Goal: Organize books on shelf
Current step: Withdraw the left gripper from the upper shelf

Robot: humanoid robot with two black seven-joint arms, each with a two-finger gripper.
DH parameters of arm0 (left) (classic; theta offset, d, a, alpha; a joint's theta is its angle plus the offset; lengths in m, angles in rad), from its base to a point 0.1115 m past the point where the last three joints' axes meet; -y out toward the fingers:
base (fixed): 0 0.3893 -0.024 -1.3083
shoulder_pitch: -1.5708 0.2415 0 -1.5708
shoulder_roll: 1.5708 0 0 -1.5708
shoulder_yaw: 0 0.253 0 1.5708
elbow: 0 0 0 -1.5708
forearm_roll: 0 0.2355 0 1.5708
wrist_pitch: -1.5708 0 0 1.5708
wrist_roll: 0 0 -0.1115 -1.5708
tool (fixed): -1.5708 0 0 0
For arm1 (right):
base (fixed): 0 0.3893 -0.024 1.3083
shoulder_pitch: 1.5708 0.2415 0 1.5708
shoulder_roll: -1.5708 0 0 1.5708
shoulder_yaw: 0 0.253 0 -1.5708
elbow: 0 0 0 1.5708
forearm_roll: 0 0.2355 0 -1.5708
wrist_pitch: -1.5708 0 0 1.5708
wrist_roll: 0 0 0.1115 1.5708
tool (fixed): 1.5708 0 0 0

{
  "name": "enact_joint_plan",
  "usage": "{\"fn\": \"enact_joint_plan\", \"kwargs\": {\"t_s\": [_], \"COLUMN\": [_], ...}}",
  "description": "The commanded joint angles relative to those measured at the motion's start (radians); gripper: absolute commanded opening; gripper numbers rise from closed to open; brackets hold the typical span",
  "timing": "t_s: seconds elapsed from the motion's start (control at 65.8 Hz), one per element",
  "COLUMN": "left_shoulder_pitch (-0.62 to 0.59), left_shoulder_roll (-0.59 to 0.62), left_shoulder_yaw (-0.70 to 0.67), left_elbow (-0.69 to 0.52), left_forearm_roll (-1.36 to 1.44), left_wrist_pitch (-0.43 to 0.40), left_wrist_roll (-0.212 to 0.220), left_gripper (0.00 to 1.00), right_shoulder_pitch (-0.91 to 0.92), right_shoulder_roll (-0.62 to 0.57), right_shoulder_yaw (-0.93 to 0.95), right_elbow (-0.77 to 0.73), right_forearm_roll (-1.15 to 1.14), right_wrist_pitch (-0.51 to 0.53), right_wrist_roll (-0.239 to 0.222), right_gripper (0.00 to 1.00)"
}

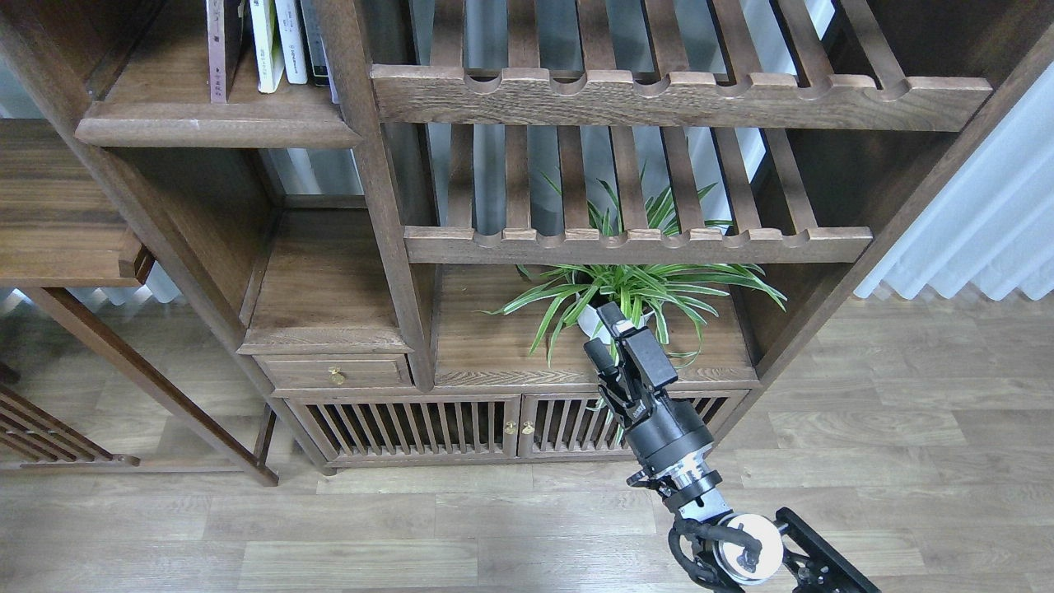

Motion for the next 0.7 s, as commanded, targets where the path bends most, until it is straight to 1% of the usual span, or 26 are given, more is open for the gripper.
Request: {"fn": "enact_joint_plan", "kwargs": {"t_s": [0.0,0.106,0.182,0.258,0.426,0.547,0.684], "left_shoulder_pitch": [-0.001,0.005,0.01,0.01,0.008,-0.004,-0.008], "left_shoulder_roll": [-0.03,-0.042,-0.051,-0.071,-0.128,-0.191,-0.231], "left_shoulder_yaw": [-0.003,-0.003,0.001,0.004,0.004,0.006,0.021], "left_elbow": [0.002,0.007,0.025,0.053,0.131,0.211,0.275], "left_forearm_roll": [0.018,0.018,0.018,0.018,0.018,0.02,0.023], "left_wrist_pitch": [0.0,0.0,0.0,0.0,0.0,0.0,0.0], "left_wrist_roll": [-0.018,-0.03,-0.069,-0.098,-0.107,-0.13,-0.133], "left_gripper": [0.02,0.02,0.02,0.01,0.01,0.01,0.01], "right_shoulder_pitch": [-0.002,-0.004,-0.002,-0.004,-0.002,-0.002,-0.001], "right_shoulder_roll": [0.0,0.0,0.0,0.0,0.0,0.0,-0.002], "right_shoulder_yaw": [0.003,0.002,0.002,0.003,0.003,0.003,0.002], "right_elbow": [0.004,0.004,0.004,0.007,0.007,0.007,0.007], "right_forearm_roll": [0.002,0.015,0.029,0.039,0.059,0.068,0.068], "right_wrist_pitch": [0.0,0.0,0.0,0.0,0.0,0.0,0.0], "right_wrist_roll": [0.0,0.0,0.0,0.0,0.0,-0.002,-0.002], "right_gripper": [0.98,0.98,0.98,0.98,0.98,0.98,0.98]}}
